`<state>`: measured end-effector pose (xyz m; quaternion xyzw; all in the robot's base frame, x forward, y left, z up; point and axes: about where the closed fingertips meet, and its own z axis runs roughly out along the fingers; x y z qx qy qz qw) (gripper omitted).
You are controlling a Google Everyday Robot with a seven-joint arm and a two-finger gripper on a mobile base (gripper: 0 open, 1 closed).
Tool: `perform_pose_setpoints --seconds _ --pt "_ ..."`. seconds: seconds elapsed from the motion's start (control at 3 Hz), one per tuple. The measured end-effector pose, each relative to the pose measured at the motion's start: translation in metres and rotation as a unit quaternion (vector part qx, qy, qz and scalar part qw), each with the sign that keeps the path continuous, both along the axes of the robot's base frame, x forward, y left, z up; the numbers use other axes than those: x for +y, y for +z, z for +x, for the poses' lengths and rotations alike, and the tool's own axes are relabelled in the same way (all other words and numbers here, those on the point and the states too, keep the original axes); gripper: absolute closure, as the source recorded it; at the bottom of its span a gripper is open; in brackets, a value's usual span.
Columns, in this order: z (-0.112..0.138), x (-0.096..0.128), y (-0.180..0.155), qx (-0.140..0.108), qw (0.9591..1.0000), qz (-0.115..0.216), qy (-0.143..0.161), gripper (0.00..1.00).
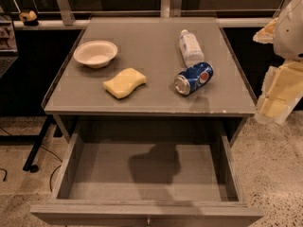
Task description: Close top drawer
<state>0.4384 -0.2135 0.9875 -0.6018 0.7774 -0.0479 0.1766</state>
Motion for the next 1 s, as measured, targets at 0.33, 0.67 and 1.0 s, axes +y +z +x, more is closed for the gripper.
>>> perform_pose_setpoints --seconds 0.33,0.67,1.0 --pt "0.000 0.000 0.000 0.000 1.0000 0.000 0.000 0.00" --pt "0.003 -0.002 0.003 -0.015 0.9998 0.011 0.001 0.00" --pt "0.012 -0.018 -0.005 -0.036 0.9977 0.056 -0.009 0.00"
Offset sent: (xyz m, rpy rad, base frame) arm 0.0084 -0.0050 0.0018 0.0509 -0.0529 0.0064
